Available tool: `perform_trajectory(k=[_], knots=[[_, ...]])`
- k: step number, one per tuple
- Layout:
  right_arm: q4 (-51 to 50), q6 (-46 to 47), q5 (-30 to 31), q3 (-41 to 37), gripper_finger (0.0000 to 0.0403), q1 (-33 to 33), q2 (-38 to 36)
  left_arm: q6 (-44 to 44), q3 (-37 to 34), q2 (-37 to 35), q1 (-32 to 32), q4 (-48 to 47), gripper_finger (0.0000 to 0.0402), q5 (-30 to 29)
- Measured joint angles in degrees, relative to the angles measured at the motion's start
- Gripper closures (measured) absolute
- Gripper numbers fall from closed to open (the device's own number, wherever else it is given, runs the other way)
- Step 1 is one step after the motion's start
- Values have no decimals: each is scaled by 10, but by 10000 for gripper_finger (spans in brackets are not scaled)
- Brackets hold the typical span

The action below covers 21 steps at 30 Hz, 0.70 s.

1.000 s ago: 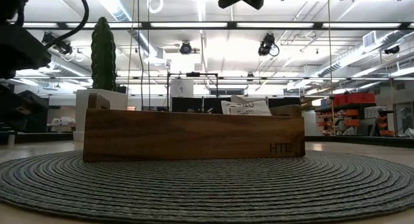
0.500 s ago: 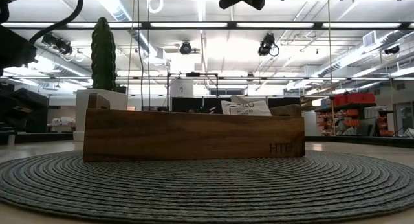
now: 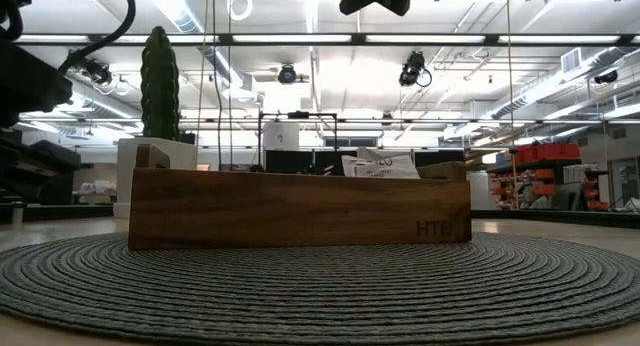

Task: Pick & Place Tea
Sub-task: Put the white tea bag into the right section of the wooden organizer

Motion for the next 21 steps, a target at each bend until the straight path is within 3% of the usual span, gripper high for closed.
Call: perform_trajectory(k=[5,9,21], knots=[[0,0,0,0,403,0,0,-33,3,-10,13,-11,399,10],[0,0,0,0,403,0,0,-42,33,-22,25,-89,400,14],[91,3,-5,0,403,-2,0,15,201,-48,34,-335,400,-110]])
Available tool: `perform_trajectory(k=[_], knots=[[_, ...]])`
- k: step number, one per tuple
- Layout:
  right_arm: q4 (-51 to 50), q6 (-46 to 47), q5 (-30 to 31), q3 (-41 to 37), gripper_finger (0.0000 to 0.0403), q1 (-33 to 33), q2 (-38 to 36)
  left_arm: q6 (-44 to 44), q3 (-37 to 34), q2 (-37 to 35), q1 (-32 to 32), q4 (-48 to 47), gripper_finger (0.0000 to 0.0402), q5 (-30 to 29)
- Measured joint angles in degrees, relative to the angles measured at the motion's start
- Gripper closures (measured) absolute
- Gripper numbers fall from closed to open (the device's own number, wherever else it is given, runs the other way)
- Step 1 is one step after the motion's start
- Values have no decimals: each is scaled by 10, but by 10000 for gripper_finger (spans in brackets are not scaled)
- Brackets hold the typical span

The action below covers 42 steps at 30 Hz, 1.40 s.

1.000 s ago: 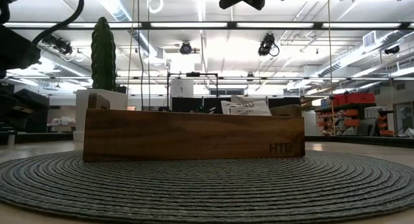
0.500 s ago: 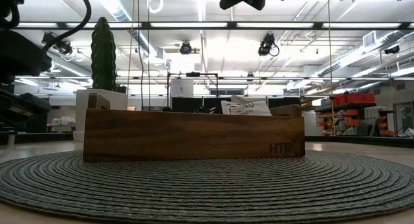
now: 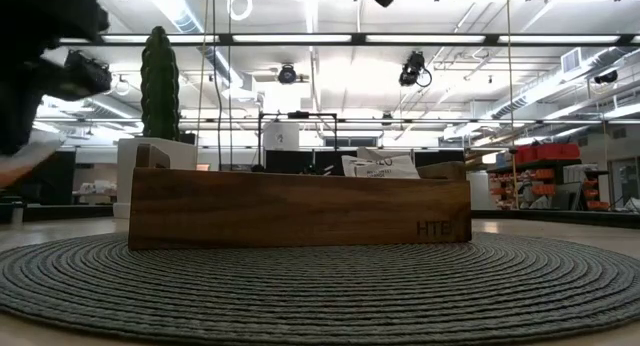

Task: Pick & Place Tea
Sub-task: Put the white tea bag into the right section of the wooden organizer

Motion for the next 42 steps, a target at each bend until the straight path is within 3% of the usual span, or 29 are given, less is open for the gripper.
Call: perform_trajectory(k=[9,15,19,24,31,42], knots=[[67,40,-1,0,402,-3,0,33,110,0,47,-103,401,-52],[107,56,-6,0,375,-4,3,89,180,0,99,-115,401,-76],[122,71,-17,0,335,-7,9,128,228,0,133,-113,401,-100],[119,129,-56,0,255,-22,22,185,277,10,171,-108,401,-116],[136,189,-101,0,173,-51,40,263,332,67,194,-112,401,-119],[152,220,-170,0,182,-69,72,387,397,139,200,-110,401,-117]])
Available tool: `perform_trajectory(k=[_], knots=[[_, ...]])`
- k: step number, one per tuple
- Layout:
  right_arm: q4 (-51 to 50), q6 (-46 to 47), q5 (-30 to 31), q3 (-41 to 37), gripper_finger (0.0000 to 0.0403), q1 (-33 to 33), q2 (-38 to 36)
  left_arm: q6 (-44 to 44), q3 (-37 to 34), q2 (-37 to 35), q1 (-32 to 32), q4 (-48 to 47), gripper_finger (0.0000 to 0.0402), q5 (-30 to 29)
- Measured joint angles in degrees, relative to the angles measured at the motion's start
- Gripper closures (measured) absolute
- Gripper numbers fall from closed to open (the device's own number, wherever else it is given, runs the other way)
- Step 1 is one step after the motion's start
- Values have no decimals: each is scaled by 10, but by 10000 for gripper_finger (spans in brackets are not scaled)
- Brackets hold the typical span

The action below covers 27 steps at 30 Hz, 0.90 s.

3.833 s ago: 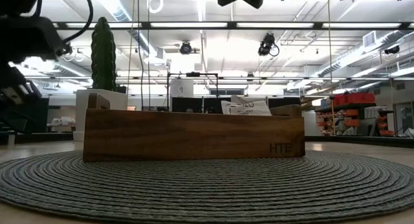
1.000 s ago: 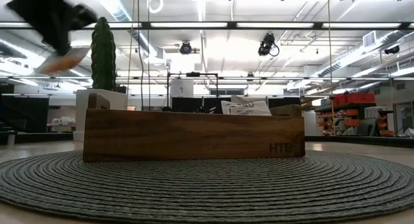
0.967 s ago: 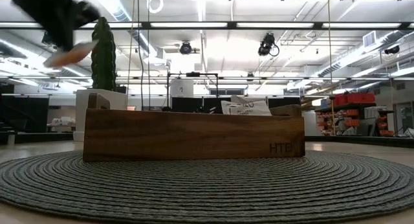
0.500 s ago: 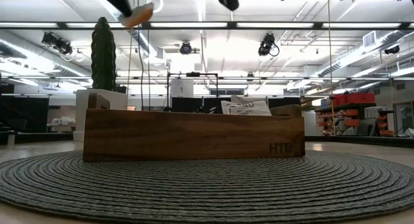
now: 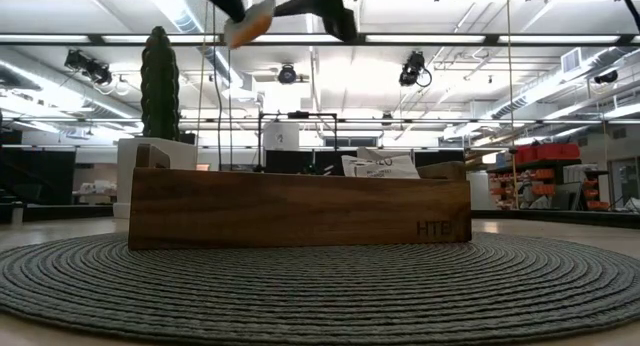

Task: Pick & Place Tea
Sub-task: Put the white tea bag into the right section of the wooden organizer

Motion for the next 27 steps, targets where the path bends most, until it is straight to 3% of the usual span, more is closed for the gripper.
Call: perform_trajectory(k=[16,21,27], knots=[[-17,2,-27,0,225,-2,17,35,1,3,20,5,401,16],[-18,-9,-36,0,275,-5,18,36,1,3,19,17,401,18],[-21,-32,-63,0,388,-13,18,36,1,3,19,30,400,19]])
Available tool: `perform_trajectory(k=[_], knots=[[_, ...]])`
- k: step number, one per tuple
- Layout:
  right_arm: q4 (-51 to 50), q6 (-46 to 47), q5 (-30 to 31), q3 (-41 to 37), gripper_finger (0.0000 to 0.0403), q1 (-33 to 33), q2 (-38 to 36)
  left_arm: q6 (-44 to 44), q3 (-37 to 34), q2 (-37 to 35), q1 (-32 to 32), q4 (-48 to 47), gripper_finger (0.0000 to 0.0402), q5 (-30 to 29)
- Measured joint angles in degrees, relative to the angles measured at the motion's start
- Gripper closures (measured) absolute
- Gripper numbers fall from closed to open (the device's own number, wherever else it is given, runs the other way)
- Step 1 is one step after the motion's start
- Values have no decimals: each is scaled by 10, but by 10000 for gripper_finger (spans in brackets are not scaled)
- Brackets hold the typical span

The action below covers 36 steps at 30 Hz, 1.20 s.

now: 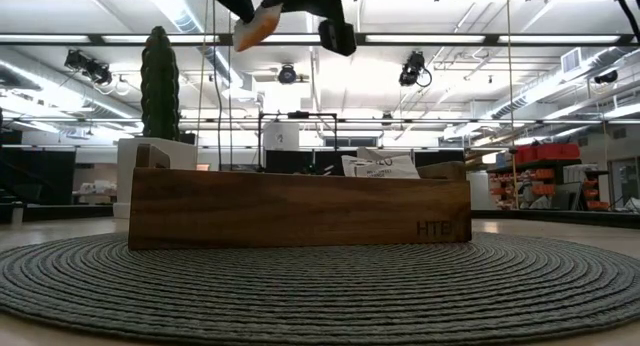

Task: Pick & Place Tea
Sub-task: Put the white tea bag into the right section of the wooden organizer

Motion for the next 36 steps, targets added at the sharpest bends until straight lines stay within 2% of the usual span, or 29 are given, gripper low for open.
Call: perform_trajectory(k=[7,11,16,22,28,36], knots=[[-12,-33,-6,0,399,-1,-4,-11,-1,-6,0,19,384,24],[-65,-69,3,0,401,-7,-19,-45,-1,-28,0,20,361,38],[-110,-150,33,0,402,-7,-56,-95,-1,-76,5,51,342,45],[-140,-265,84,0,402,12,-97,-159,-2,-136,6,130,338,60],[-143,-341,138,0,403,46,-124,-211,-70,-214,2,233,341,59],[-199,-383,150,0,403,73,-135,-298,-223,-331,4,340,342,43]])
